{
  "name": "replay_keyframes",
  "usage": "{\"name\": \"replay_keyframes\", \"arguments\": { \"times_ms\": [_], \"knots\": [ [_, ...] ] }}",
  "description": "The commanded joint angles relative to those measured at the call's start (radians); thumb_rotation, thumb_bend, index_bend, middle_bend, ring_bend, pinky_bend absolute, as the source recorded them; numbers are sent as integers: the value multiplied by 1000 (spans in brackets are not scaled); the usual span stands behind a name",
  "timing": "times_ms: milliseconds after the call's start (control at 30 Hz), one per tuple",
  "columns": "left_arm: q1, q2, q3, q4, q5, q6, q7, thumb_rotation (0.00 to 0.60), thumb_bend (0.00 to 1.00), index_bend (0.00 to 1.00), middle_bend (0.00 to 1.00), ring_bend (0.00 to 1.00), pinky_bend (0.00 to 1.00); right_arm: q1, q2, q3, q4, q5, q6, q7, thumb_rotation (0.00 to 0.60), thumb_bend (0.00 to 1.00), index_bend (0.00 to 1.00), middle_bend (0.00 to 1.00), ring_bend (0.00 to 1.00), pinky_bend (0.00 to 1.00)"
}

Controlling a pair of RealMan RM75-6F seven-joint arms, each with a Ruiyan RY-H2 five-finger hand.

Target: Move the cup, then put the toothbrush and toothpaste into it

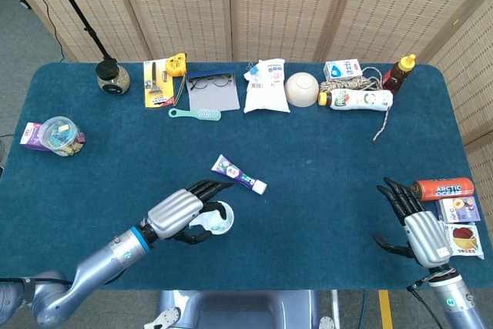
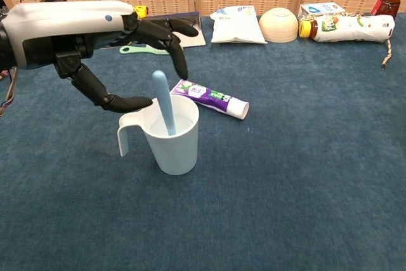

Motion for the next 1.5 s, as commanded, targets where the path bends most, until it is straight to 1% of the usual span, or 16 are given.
{"name": "replay_keyframes", "arguments": {
  "times_ms": [33,133,200,267,400,533,633,700,867,967,1067,1200,1300,1367,1433,1500],
  "knots": [
    [0,2,-4,-1,-9,-5,6,600,353,113,0,0,30,1,0,0,0,0,-2,0,600,239,0,0,0,67],
    [0,9,-5,-2,-15,-9,13,600,353,28,0,0,14,1,0,-1,0,-1,-2,-1,600,239,0,0,0,67],
    [0,17,-4,-5,-18,-16,14,600,353,1,0,0,2,2,-1,-1,1,0,-3,-1,600,239,0,0,0,67],
    [0,30,-5,-13,-15,-18,3,600,353,0,0,0,0,2,-2,-1,1,0,-5,1,600,240,0,0,0,67],
    [12,63,-19,-17,8,13,-31,600,351,0,0,0,0,2,-1,-1,1,0,-2,3,600,239,0,0,0,67],
    [21,108,-52,-4,-2,46,-57,600,350,0,0,0,0,1,0,-3,-1,-3,0,3,600,240,0,0,0,66],
    [7,119,-79,32,-51,33,-21,600,349,0,0,0,0,3,-1,-4,-3,-7,-2,2,600,240,0,0,0,67],
    [-10,112,-89,67,-97,7,39,600,348,0,0,0,0,4,-2,-5,-4,-7,-4,0,600,240,0,0,0,67],
    [-56,40,-112,158,-201,-25,187,600,347,0,0,0,0,10,-5,-2,-1,1,-18,-2,600,240,0,0,0,67],
    [-78,4,-116,205,-233,-46,231,600,348,0,0,0,0,13,-8,1,5,12,-30,-2,600,239,0,0,0,67],
    [-110,-35,-113,275,-254,-88,273,600,348,0,0,0,0,19,-15,7,17,31,-52,-4,600,239,0,0,0,67],
    [-145,-89,-109,362,-259,-134,292,600,346,0,0,0,0,25,-23,13,30,51,-75,-7,600,240,0,0,0,67],
    [-173,-151,-105,447,-249,-171,284,600,346,0,0,0,0,30,-30,18,41,69,-96,-7,600,240,0,0,0,67],
    [-205,-215,-98,517,-224,-216,268,600,345,0,0,0,0,32,-35,23,51,87,-110,-8,600,240,0,0,0,67],
    [-223,-248,-93,564,-196,-237,248,600,334,0,0,0,0,32,-38,26,56,92,-112,-8,600,240,0,0,0,67],
    [-235,-262,-89,587,-178,-254,232,600,306,0,0,0,0,33,-39,27,58,94,-113,-8,600,240,0,0,0,67]
  ]
}}
